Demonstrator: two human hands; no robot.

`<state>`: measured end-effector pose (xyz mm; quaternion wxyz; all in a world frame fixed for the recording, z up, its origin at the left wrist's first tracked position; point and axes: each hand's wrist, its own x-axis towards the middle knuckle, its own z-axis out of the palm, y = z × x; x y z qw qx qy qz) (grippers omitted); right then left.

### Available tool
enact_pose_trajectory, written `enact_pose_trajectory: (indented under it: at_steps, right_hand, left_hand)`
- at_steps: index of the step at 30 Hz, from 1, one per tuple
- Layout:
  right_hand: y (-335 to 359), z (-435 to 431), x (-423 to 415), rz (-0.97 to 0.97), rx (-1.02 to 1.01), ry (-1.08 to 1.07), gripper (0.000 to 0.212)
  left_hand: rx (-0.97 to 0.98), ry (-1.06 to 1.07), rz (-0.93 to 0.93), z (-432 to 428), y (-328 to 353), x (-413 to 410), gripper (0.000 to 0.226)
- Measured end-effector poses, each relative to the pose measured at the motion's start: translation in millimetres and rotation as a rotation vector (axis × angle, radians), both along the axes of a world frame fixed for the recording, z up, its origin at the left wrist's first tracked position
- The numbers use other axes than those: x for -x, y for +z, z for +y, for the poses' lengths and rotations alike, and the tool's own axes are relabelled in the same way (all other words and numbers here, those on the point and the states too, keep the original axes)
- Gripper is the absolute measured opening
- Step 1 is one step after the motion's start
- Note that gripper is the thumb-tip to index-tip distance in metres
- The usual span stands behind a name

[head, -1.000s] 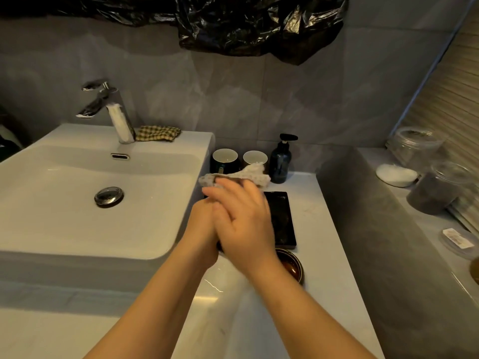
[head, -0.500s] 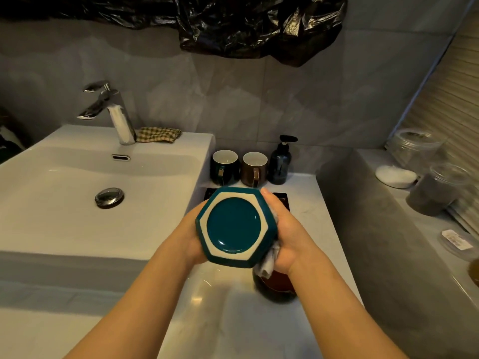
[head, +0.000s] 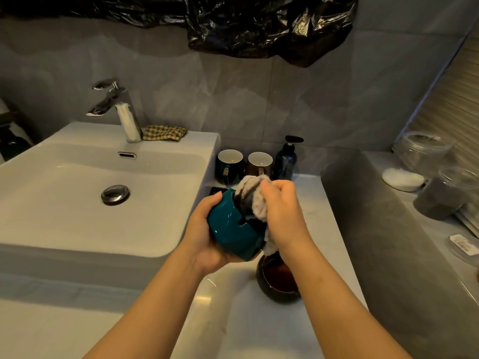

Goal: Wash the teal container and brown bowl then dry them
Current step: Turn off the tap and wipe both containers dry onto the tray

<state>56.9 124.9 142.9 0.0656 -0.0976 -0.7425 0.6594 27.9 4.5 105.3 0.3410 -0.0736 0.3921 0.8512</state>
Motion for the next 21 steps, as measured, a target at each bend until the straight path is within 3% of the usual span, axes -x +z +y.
enact_pose_trajectory:
  at_steps: [3,5,7,9,10,13,17,19,21]
  right_hand:
    - [-3,-4,3,0.021,-0.520,0.045,0.019]
    - [-3,-9,1,0.088,-0.736,0.011,0.030]
    - [0,-11,-1,0.082,-0.636,0.048,0.041]
    - [3,-13,-7,-0.003,-0.383,0.235,0.045]
    - [5,-12,-11,-0.038,-0.365,0.349,0.049]
    - [8,-2,-20,-0.063,-0.622,0.611,0.064]
    - [-3,1,-14,0.101,-1.215,0.500,0.067]
    - [-8,-4,-12,0.165,-1.152,0.497,0.077]
    - [-11,-7,-12,0.115,-0.821,0.538,0.073]
  left_hand:
    - [0.015,-0.011,0.021,1,1,-1,0.037]
    - [0.000,0.004,0.029,0,3,-2,0.038]
    - [0.003,0.009,0.035,0,5,-1,0.040]
    - [0.020,0.020,0.041,-4,8,2,0.041]
    - [0.024,0.020,0.056,-7,8,4,0.043]
    - [0.016,0.018,0.155,-17,7,11,0.043]
    - [0.037,0.006,0.195,-16,8,10,0.040]
    - [0.072,0.007,0.191,-13,9,8,0.041]
    - [0.110,0.006,0.181,-9,11,7,0.040]
